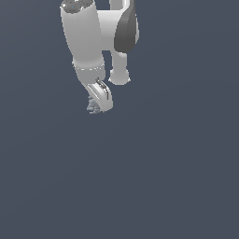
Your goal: Pick up the object and move it to a goal position.
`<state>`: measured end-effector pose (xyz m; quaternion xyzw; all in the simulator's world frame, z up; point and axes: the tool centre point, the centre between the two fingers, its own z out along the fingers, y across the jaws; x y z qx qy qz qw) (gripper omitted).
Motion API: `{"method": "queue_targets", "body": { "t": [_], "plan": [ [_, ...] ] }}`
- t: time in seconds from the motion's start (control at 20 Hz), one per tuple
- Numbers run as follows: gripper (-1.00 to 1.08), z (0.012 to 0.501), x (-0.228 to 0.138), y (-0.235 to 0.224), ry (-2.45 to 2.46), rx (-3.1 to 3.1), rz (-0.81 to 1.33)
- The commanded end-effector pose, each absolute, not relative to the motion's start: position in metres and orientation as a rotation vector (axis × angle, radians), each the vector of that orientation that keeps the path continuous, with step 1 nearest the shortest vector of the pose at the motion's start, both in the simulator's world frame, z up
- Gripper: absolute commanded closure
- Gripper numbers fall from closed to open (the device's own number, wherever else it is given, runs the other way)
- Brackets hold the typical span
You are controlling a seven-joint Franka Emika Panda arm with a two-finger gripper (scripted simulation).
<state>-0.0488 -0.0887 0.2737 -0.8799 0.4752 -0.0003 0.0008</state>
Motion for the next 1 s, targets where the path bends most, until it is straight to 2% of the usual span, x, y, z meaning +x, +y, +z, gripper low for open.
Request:
{"method": "queue_targets", "body": {
  "t": [0.0, 0.55, 0.95],
  "plan": [
    [1.08, 0.300, -0.049, -0.103, 1.492, -2.764, 0.001],
    [1.08, 0.404, -0.043, -0.160, 1.490, -2.766, 0.000],
    [1.08, 0.448, -0.038, -0.185, 1.489, -2.766, 0.000]
  ]
}}
